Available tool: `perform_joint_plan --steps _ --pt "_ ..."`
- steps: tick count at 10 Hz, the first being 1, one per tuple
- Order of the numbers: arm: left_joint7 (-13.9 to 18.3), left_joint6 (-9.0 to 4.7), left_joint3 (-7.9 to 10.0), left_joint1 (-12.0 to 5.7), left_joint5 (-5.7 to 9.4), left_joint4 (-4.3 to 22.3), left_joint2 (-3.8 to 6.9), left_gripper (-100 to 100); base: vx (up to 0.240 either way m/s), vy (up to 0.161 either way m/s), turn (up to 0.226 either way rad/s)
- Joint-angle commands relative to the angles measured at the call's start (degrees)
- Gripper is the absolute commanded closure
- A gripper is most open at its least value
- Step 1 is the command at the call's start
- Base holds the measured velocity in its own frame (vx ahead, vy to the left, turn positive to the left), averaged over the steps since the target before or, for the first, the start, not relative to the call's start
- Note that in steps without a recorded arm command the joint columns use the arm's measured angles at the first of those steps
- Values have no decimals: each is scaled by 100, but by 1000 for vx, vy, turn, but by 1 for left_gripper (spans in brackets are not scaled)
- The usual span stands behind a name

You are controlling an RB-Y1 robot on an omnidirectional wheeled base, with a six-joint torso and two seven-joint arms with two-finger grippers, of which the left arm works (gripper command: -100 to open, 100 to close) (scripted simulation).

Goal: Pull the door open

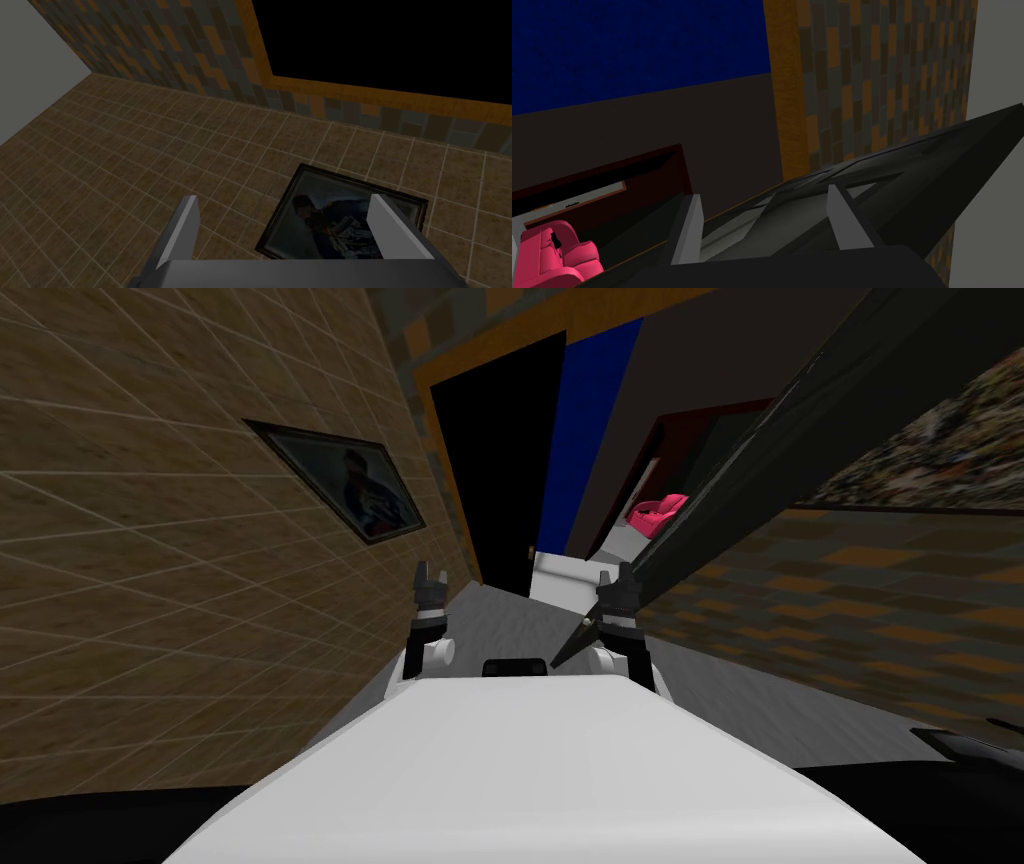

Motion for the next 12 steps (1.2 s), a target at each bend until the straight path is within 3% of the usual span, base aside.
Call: perform_joint_plan --steps 1,11,12 --pt "-46 -62 21 -90 33 230 34 -100 94 9 -60" --pt "-354 -529 213 -802 287 1920 221 -100 93 7 -87" --pt "-354 -529 213 -802 287 1970 221 -100 71 18 -28"
